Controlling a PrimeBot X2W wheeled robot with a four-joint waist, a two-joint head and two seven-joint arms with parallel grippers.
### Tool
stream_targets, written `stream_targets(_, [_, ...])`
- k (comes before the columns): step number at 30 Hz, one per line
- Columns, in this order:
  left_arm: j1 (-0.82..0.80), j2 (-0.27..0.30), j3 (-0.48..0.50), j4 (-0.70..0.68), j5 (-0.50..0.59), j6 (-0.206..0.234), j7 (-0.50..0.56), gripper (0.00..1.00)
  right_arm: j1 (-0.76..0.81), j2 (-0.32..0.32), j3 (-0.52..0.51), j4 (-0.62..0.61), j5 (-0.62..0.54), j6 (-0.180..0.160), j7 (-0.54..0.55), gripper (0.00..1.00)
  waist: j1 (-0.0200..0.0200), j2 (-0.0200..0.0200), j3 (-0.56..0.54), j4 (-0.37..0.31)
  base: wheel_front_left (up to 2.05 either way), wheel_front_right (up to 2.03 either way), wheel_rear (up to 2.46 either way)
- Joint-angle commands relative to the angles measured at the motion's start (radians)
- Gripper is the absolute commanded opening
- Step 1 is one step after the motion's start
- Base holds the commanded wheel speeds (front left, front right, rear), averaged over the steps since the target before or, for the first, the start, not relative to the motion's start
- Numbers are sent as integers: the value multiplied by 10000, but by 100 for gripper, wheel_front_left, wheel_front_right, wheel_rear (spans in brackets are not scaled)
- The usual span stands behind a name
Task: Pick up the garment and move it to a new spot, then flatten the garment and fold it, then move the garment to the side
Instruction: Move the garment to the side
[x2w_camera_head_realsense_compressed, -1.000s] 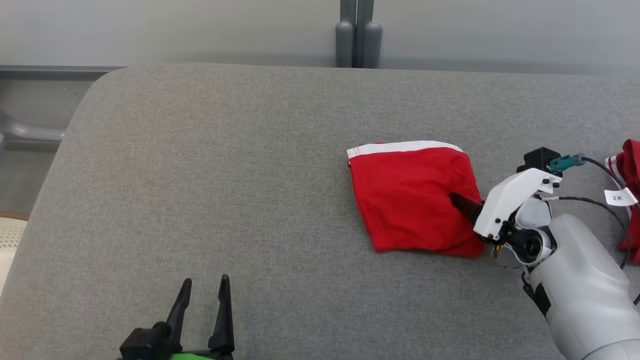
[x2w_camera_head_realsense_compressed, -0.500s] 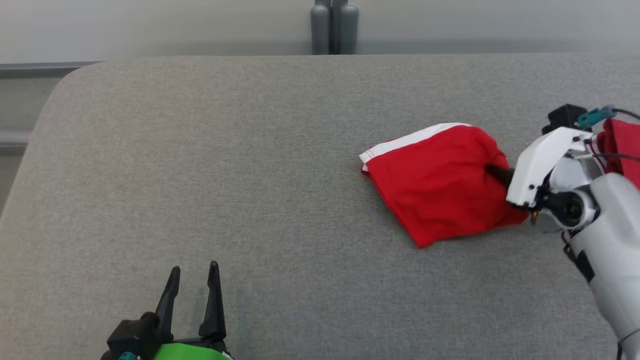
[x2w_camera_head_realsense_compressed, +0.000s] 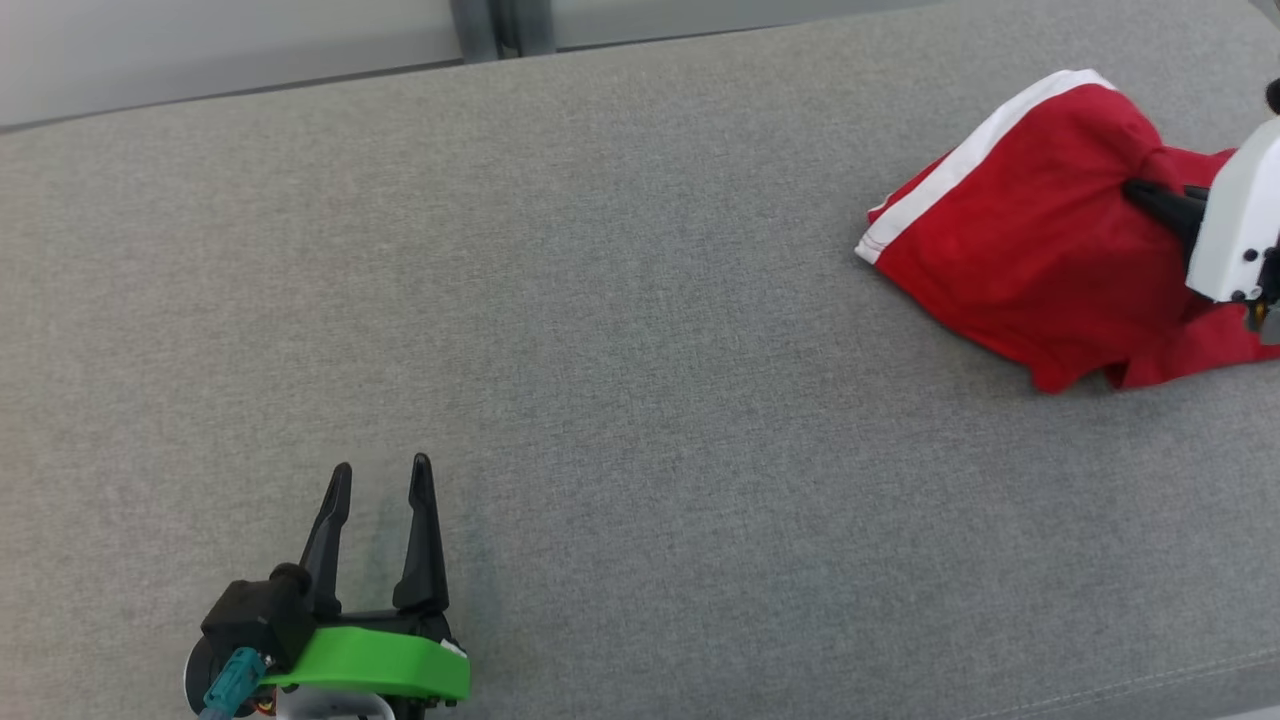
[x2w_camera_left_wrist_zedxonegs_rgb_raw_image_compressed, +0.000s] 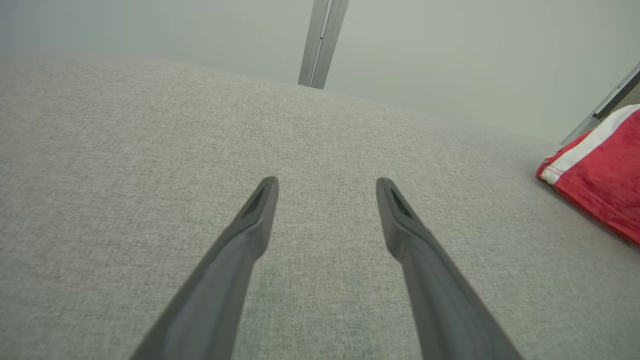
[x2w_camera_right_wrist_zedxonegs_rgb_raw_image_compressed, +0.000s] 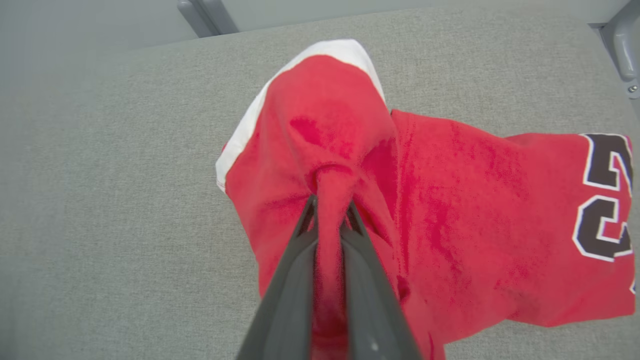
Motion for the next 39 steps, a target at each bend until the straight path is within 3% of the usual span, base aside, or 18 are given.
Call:
stream_targets(1, [-182, 30, 37, 9, 73, 21, -28, 100, 168, -64, -165, -117, 37, 3, 62, 0, 0, -1, 498, -462, 0, 0, 0])
stream_targets(8, [-297, 30, 185, 172, 370, -101, -28, 100, 539, -298, -1277, 5, -244, 2, -110, 0, 0, -1, 864, -536, 0, 0, 0])
stream_targets(17, [-486, 30, 189, 355, 426, -180, -28, 100, 503, -337, -1766, 1850, -1876, 0, -1473, 0, 0, -1, 1206, -202, 0, 0, 0])
stream_targets(19, [-485, 30, 181, 374, 416, -171, -28, 100, 455, -491, -1703, 2235, -2380, -1, -1843, 48, 0, -1, 1228, -131, 0, 0, 0])
stream_targets(20, [-478, 30, 173, 387, 414, -176, -28, 100, 435, -506, -1677, 2398, -2560, 0, -1995, 100, 0, -1, 1221, -100, 0, 0, 0])
stream_targets(31, [-69, 30, 164, 519, 161, -146, -28, 100, 410, -476, -1888, 3992, -4148, 0, -3162, 100, 0, -1, 545, 64, 0, 0, 0])
stream_targets(36, [310, 30, 253, 442, 115, -109, -28, 100, 999, -432, -1805, 3111, -3778, 0, -3673, 100, 0, -1, -268, 66, 0, 0, 0])
stream_targets(39, [662, 30, 366, 358, 130, -138, -28, 100, 1771, -558, -1708, 1770, -3384, -1, -3851, 100, 0, -1, -858, 19, 0, 0, 0])
